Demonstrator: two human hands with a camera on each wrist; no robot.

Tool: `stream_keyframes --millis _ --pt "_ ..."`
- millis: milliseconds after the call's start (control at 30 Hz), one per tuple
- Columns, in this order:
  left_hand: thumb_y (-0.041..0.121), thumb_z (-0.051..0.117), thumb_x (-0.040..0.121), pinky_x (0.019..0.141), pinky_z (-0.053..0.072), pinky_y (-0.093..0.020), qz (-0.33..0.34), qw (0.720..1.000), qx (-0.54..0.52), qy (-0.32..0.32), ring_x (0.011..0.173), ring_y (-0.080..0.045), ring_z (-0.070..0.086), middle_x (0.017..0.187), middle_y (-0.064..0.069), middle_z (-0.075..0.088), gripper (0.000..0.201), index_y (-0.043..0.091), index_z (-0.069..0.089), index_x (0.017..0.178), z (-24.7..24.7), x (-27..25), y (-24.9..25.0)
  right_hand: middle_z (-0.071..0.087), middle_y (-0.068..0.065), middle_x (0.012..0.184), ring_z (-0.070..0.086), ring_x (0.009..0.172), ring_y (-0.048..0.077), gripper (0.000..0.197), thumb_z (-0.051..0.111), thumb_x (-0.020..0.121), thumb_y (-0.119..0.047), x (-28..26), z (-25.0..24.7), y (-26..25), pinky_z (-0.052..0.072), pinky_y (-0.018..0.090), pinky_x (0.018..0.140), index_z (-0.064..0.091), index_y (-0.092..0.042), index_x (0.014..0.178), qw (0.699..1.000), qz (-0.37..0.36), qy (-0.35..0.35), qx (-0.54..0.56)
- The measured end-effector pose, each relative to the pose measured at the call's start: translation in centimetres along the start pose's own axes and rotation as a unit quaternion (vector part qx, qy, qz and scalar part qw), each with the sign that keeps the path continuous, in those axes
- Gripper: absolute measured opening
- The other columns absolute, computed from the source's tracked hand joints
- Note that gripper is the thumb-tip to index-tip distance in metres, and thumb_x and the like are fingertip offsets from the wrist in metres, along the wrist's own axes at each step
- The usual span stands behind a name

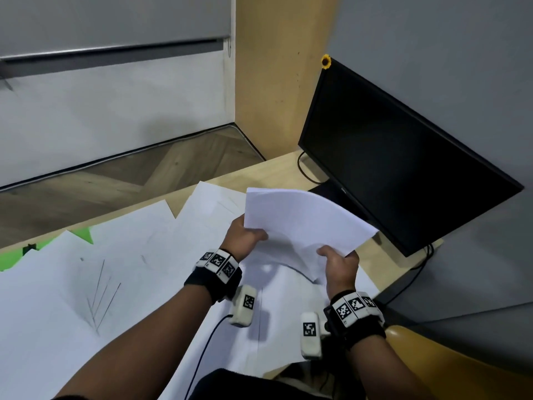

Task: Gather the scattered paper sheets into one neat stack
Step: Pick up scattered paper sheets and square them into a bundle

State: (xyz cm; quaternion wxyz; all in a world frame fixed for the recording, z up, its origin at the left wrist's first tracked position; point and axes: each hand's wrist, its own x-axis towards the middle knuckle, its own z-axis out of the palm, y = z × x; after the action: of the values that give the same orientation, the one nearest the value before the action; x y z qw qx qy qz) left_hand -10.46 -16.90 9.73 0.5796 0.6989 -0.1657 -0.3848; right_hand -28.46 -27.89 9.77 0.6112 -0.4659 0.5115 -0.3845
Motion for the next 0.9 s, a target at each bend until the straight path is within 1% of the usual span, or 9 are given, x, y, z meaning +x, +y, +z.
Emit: stream_keyframes --millis 133,300,367,433,500,600,700,800,900 --pt "0.014 0.063 0.05 0.079 0.051 -0.036 -0.023 0.996 0.079 -0.026 0.086 -0.025 0.062 0.087 -0.005 0.068 0.033 0.014 0.065 0.082 -0.5 0.1 -1.8 0.065 0.0 0.086 0.061 0.081 0.024 0.03 0.067 0.073 0.009 -0.1 -0.1 2.0 0.048 0.029 0.061 0.055 -0.016 0.084 0.996 0.07 0.004 -0.051" --pt "0.012 0.063 0.051 0.076 0.049 -0.032 -0.014 0.995 0.091 -0.036 0.083 -0.022 0.06 0.085 -0.005 0.065 0.031 0.015 0.063 0.082 -0.9 0.3 -2.3 0.061 -0.006 0.078 0.059 0.074 0.018 0.032 0.064 0.075 0.015 -0.2 -0.3 1.3 0.04 0.021 0.046 0.054 -0.013 0.086 0.997 0.064 0.01 -0.052" --pt "0.009 0.068 0.057 0.072 0.047 -0.029 -0.02 0.994 0.096 -0.042 0.082 -0.022 0.06 0.083 -0.002 0.065 0.025 0.016 0.062 0.081 -0.7 0.4 -2.4 0.061 -0.003 0.08 0.059 0.076 0.02 0.031 0.066 0.073 0.011 -0.1 -0.4 2.1 0.043 0.025 0.047 0.053 -0.01 0.092 0.993 0.099 0.014 -0.058" --pt "0.007 0.073 0.066 0.076 0.045 -0.028 -0.037 0.991 0.123 -0.043 0.087 -0.024 0.06 0.09 -0.005 0.065 0.026 0.013 0.064 0.09 -0.3 0.3 -3.2 0.065 0.006 0.089 0.063 0.089 0.029 0.039 0.071 0.064 0.003 0.0 -0.3 3.8 0.056 0.039 0.052 0.055 -0.006 0.098 0.985 0.144 0.002 -0.089" --pt "0.006 0.074 0.072 0.079 0.045 -0.029 -0.059 0.99 0.125 -0.028 0.091 -0.025 0.06 0.096 -0.008 0.065 0.03 0.008 0.068 0.101 -0.1 0.3 -3.7 0.066 0.01 0.094 0.064 0.093 0.033 0.045 0.071 0.06 0.002 -0.2 -0.1 4.4 0.058 0.049 0.053 0.058 -0.004 0.102 0.981 0.152 -0.012 -0.118" --pt "0.016 0.072 0.062 0.084 0.052 -0.034 -0.069 0.996 0.054 -0.018 0.094 -0.029 0.066 0.099 -0.01 0.071 0.033 0.011 0.071 0.095 -0.3 0.2 -3.1 0.069 0.006 0.082 0.064 0.079 0.027 0.028 0.07 0.069 0.01 -0.1 -0.1 3.7 0.056 0.032 0.05 0.066 -0.007 0.09 0.99 0.105 -0.03 -0.095" --pt "-0.004 0.073 0.068 0.085 0.056 -0.041 -0.085 0.996 -0.012 -0.028 0.087 -0.032 0.069 0.088 -0.014 0.074 0.017 0.003 0.074 0.084 -1.0 0.3 -2.9 0.075 0.006 0.09 0.07 0.082 0.022 0.024 0.074 0.076 0.003 0.0 -0.2 3.5 0.059 0.032 0.073 0.068 -0.007 0.097 0.993 0.062 -0.07 -0.068" --pt "-0.003 0.077 0.067 0.08 0.056 -0.042 -0.116 0.989 0.065 -0.061 0.083 -0.03 0.067 0.087 -0.016 0.073 0.013 -0.002 0.077 0.08 -1.8 0.6 -4.4 0.075 0.003 0.093 0.071 0.086 0.02 0.017 0.074 0.079 -0.008 0.4 -0.7 5.4 0.056 0.033 0.082 0.07 -0.008 0.096 0.98 0.051 -0.087 -0.17" --pt "0.011 0.075 0.078 0.07 0.055 -0.034 -0.145 0.962 0.196 -0.121 0.084 -0.026 0.065 0.092 -0.012 0.07 0.02 0.005 0.075 0.097 -2.5 0.2 -7.1 0.076 0.0 0.082 0.071 0.08 0.021 0.012 0.071 0.072 -0.009 0.8 -1.6 8.1 0.058 0.038 0.08 0.071 -0.012 0.084 0.969 0.07 -0.086 -0.221"
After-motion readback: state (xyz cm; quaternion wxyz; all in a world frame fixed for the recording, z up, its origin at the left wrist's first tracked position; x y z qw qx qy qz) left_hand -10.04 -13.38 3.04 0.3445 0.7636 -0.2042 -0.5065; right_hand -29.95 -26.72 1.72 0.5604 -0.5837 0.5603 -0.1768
